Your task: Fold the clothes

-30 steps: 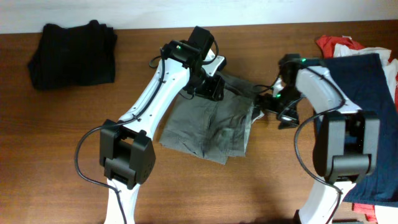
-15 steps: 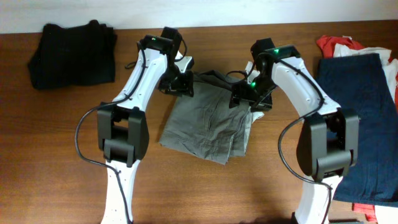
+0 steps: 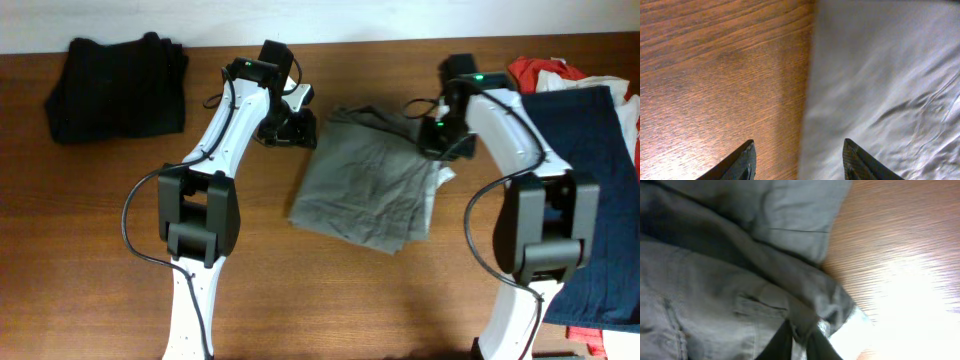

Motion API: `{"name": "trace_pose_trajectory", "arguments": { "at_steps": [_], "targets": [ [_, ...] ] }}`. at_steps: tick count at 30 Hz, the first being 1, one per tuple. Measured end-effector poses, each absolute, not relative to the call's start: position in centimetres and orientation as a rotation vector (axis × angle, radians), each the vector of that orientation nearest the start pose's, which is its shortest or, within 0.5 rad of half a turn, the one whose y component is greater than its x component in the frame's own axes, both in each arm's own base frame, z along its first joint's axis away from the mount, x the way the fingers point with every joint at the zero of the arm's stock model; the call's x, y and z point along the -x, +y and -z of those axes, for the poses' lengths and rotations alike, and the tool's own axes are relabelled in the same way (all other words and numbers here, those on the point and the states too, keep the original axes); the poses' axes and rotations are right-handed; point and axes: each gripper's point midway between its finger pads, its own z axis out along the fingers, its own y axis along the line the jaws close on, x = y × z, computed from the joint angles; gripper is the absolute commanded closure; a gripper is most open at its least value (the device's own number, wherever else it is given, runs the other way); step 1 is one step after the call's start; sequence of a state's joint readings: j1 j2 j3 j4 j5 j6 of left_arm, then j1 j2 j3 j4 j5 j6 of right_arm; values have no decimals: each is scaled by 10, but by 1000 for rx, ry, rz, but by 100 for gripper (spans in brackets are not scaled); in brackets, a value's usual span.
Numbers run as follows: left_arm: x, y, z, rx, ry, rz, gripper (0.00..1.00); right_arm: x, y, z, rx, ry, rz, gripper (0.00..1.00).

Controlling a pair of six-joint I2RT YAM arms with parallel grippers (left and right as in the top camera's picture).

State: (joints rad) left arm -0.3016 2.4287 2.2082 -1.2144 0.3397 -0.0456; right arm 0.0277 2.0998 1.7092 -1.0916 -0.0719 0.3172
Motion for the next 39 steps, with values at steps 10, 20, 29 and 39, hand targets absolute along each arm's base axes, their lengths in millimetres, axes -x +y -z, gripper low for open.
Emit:
{"name": "trace_pose_trajectory", "arguments": {
  "at_steps": [10, 20, 29, 39],
  "targets": [
    [-466, -204, -57, -425, 2981, 540, 34, -371, 103, -109, -97, 3201, -808, 96],
    [-467, -204, -57, -425, 2980, 536, 24, -289, 18, -16, -372, 3523, -343, 82],
    [-469, -182, -67, -497, 2910, 841, 5, -363, -36, -100, -512, 3266, -314, 1],
    [-417, -263, -25, -721, 2943, 1205, 94, -362, -39, -100, -523, 3264, -312, 1]
  ]
}}
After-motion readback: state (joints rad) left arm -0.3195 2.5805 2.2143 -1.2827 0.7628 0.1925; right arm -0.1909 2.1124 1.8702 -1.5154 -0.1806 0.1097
